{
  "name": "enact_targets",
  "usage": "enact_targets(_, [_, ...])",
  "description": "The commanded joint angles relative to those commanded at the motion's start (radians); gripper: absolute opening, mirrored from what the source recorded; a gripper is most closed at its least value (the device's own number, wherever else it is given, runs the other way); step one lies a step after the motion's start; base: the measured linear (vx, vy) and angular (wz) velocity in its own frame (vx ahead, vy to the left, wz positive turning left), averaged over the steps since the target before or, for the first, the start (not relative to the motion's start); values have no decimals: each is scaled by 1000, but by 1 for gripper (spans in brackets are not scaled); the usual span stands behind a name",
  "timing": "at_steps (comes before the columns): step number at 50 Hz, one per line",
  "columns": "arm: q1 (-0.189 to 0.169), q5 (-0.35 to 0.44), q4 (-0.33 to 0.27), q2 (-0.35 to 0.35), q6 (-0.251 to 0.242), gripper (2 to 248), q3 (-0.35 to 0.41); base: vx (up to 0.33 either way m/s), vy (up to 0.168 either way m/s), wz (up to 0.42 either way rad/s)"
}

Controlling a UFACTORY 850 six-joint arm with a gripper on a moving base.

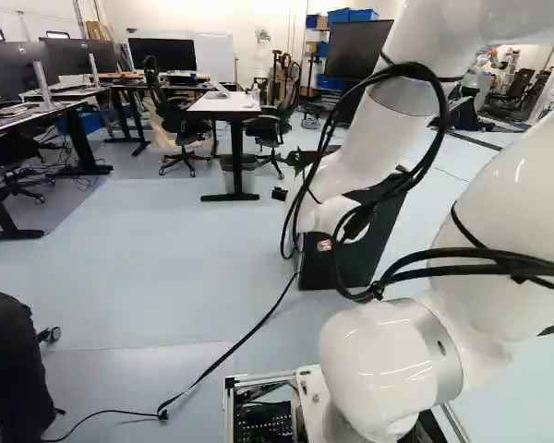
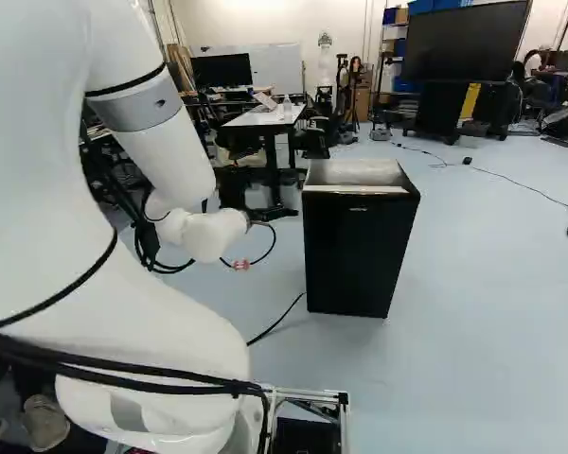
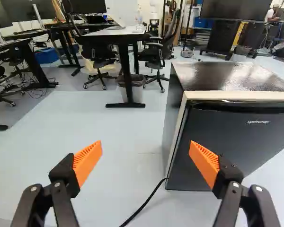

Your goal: Open the fridge door

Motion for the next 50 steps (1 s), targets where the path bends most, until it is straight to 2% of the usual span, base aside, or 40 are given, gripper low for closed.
enact_targets(30, [79, 0, 128, -142, 0, 247, -138, 0, 0, 0])
enact_targets(50, [101, 3, 229, -267, 0, 247, -224, 0, 0, 0])
